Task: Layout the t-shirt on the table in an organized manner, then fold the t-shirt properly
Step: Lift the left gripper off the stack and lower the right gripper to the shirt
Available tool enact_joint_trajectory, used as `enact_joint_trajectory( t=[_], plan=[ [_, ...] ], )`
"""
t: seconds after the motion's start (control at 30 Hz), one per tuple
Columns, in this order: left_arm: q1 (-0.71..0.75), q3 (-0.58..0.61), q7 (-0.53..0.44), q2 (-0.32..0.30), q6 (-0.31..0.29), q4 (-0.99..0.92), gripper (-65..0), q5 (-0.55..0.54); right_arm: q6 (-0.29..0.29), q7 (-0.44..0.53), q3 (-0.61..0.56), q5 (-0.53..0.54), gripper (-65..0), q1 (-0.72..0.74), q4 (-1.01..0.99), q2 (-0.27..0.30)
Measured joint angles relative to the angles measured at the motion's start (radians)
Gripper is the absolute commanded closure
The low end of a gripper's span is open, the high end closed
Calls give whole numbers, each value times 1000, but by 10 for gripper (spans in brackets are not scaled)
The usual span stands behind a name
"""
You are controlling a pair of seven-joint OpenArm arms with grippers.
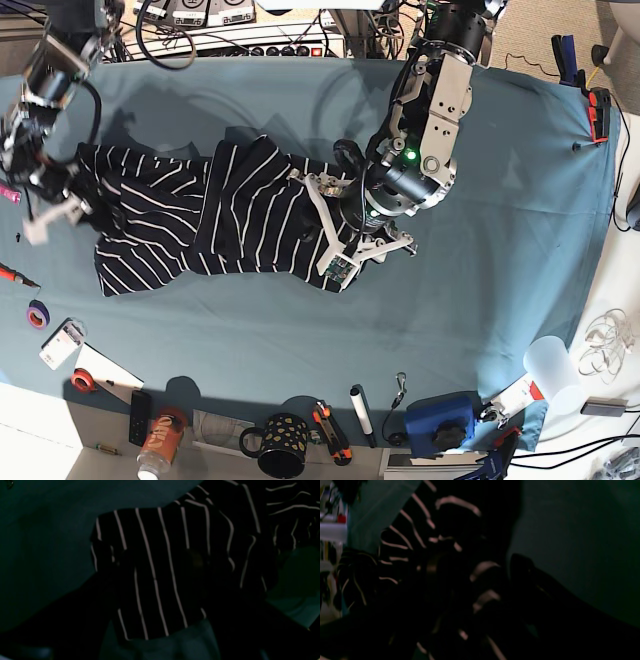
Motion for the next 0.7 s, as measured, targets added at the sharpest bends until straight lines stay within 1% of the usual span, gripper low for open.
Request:
enact_joint_trajectory(
  t=[0.03, 0.13, 0.3, 0.33, 0.4, 0.43, 0.53, 0.57, 0.6, 0.7],
  plan=[
    [0, 0, 0, 0, 0, 0, -305, 0, 0, -7, -17, 2, -363, 7, 0, -4],
    [0, 0, 0, 0, 0, 0, -305, 0, 1, -37, -63, 60, -363, 14, 0, -23],
    [0, 0, -9, 0, 0, 0, -305, 1, 9, -108, -108, 96, -357, 25, 10, -90],
    [0, 0, -9, 0, 0, 0, -305, 1, 9, -107, -111, 100, -343, 27, 10, -109],
    [0, 0, -8, 0, 0, 0, -305, 0, 10, -102, -112, 104, -286, 27, 10, -138],
    [0, 0, 1, 0, 0, 0, -305, 1, 13, -96, -112, 88, -248, 27, 11, -147],
    [0, 0, 39, 0, 0, 0, -305, 1, 16, -101, -112, 72, -84, 27, 16, -144],
    [0, 0, 48, 0, 0, 0, -305, 1, 15, -101, -100, 55, -36, 27, 23, -145],
    [0, 0, 52, 0, 0, 0, -305, 1, 14, -106, -84, 31, 0, 27, 32, -147],
    [0, 0, 52, 0, 0, 0, -305, 1, 9, -84, -20, -60, 0, 17, 69, -145]
  ],
)
